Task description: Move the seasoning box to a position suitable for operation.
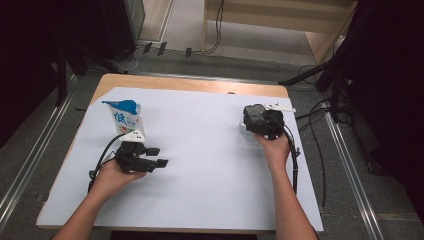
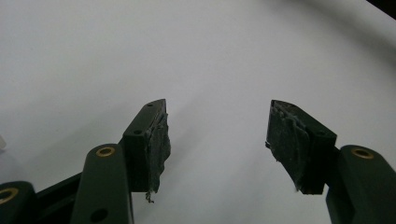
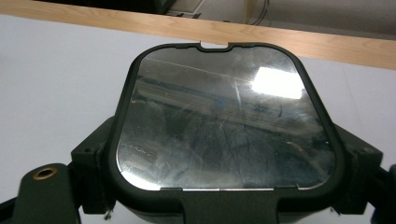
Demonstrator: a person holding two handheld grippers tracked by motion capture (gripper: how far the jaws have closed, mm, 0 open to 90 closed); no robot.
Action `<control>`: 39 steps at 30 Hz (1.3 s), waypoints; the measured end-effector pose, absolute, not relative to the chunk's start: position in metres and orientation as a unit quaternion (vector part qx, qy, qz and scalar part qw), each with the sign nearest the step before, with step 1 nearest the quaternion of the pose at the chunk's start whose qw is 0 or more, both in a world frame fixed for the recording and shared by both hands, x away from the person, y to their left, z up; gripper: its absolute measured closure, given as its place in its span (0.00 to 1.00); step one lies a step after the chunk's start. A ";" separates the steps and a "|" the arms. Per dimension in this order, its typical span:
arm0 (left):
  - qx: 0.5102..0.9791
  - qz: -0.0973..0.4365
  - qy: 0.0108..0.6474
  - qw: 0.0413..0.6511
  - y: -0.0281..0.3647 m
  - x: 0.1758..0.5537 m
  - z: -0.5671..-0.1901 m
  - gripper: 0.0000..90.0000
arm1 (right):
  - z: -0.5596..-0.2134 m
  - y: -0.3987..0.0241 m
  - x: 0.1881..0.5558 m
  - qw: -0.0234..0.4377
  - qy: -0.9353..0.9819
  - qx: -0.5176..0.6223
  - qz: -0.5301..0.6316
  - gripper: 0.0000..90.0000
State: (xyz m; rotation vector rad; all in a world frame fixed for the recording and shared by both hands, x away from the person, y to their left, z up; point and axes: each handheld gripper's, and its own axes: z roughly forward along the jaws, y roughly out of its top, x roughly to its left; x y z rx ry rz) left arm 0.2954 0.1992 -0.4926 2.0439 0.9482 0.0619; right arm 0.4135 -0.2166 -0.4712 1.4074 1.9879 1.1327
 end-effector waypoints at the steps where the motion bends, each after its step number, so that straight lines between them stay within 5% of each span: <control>1: 0.819 0.025 0.380 0.429 0.199 0.295 -0.493 0.43 | -0.471 -0.217 0.413 0.226 0.721 0.510 0.411 0.18; 39: 0.820 0.021 0.380 0.426 0.196 0.302 -0.489 0.43 | -0.474 -0.110 0.342 0.136 0.801 0.374 0.447 0.18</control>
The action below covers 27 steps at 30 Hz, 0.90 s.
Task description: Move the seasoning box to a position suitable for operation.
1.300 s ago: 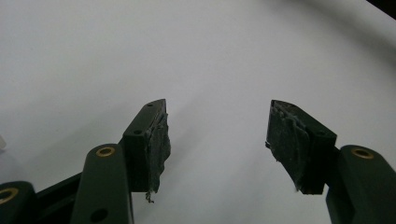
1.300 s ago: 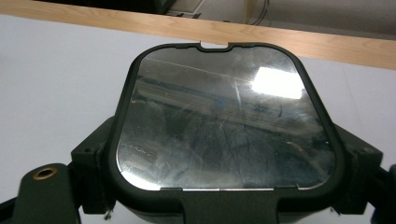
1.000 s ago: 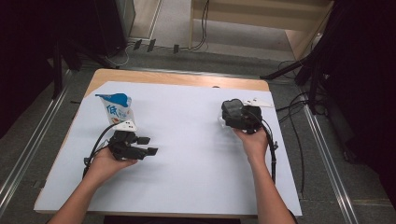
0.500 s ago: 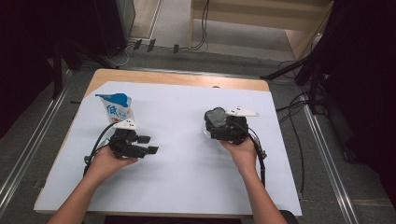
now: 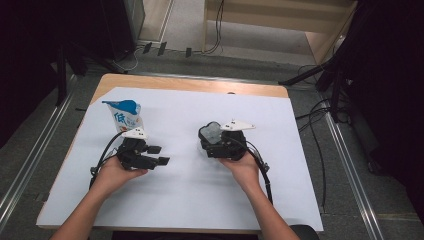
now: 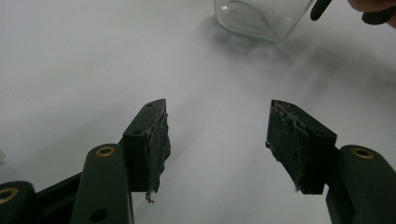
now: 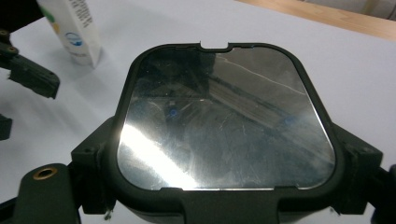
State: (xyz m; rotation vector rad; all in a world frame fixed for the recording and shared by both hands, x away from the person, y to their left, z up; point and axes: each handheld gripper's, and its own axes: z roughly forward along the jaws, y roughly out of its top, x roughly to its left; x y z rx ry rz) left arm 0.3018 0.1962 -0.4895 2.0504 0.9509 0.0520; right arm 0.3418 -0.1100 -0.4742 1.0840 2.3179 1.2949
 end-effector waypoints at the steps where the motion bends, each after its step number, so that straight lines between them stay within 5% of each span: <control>1: 0.820 0.020 0.380 0.427 0.196 0.302 -0.489 0.43 | -0.475 -0.107 0.341 0.135 0.802 0.371 0.448 0.18; 27: 0.819 0.021 0.379 0.429 0.196 0.301 -0.490 0.43 | -0.498 -0.076 0.329 0.121 0.826 0.328 0.442 0.15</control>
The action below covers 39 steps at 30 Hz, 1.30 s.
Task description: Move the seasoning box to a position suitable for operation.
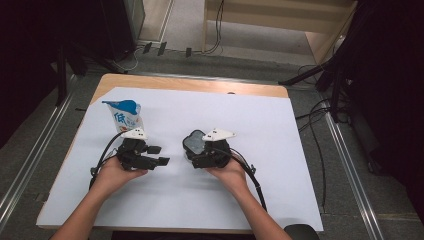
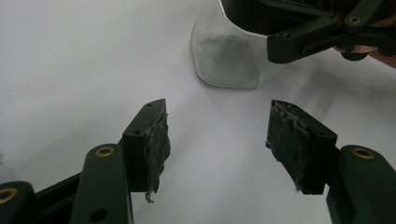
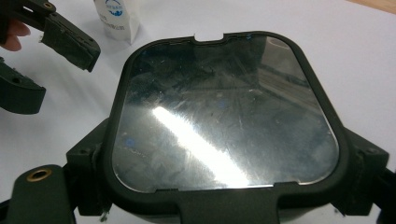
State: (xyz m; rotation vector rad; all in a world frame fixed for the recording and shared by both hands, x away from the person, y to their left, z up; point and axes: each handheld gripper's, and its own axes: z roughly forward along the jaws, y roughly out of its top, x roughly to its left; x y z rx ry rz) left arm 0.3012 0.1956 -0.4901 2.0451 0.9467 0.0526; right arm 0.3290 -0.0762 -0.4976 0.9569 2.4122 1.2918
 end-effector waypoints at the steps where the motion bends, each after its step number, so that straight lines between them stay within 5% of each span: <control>1: 0.820 0.021 0.380 0.427 0.196 0.301 -0.490 0.43 | -0.497 -0.077 0.330 0.118 0.826 0.329 0.442 0.15; 13: 0.824 0.018 0.373 0.426 0.194 0.304 -0.489 0.45 | -0.469 -0.098 0.323 0.092 0.816 0.326 0.468 0.17; 18: 0.822 0.012 0.370 0.433 0.195 0.306 -0.488 0.61 | -0.458 -0.112 0.317 0.087 0.812 0.327 0.476 0.21; 25: 0.834 0.020 0.346 0.430 0.190 0.314 -0.480 0.95 | -0.454 -0.137 0.305 0.083 0.812 0.328 0.475 0.41; 39: 0.836 0.004 0.316 0.448 0.171 0.345 -0.470 1.00 | -0.472 -0.159 0.292 0.059 0.813 0.352 0.460 0.85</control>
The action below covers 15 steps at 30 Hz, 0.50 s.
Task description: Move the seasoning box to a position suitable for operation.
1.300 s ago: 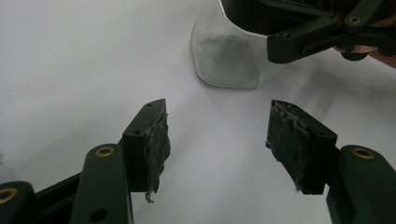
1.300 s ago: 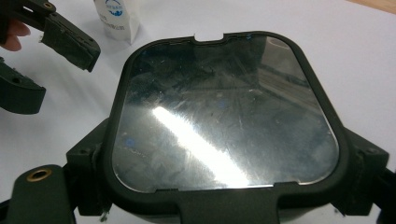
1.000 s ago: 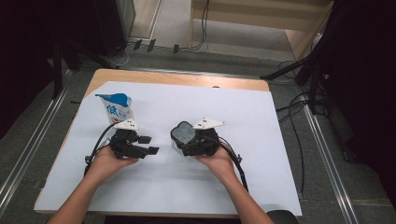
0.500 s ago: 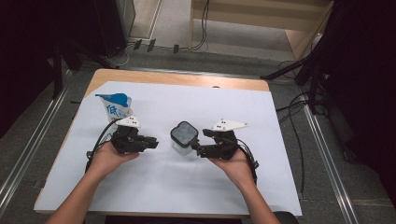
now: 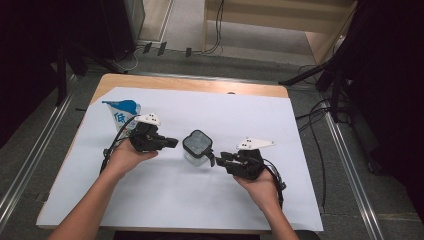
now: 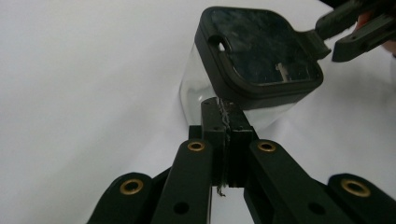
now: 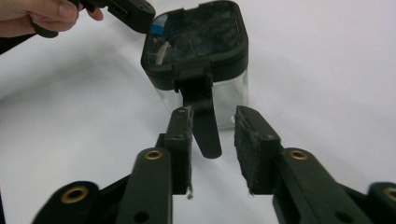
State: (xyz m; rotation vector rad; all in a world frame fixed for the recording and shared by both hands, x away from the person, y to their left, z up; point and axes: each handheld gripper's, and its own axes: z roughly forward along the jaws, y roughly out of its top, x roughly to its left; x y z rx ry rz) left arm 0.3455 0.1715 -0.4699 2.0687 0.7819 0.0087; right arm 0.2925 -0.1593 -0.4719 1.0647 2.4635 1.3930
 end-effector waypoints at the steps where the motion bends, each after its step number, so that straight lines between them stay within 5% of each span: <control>1: 0.836 0.004 0.316 0.448 0.171 0.345 -0.470 1.00 | -0.472 -0.159 0.292 0.059 0.813 0.352 0.460 0.85; 5: 0.831 0.001 0.319 0.455 0.172 0.350 -0.473 1.00 | -0.478 -0.159 0.289 0.060 0.816 0.350 0.457 0.99; 15: 0.839 0.003 0.316 0.442 0.163 0.355 -0.484 1.00 | -0.491 -0.138 0.283 0.035 0.830 0.327 0.449 1.00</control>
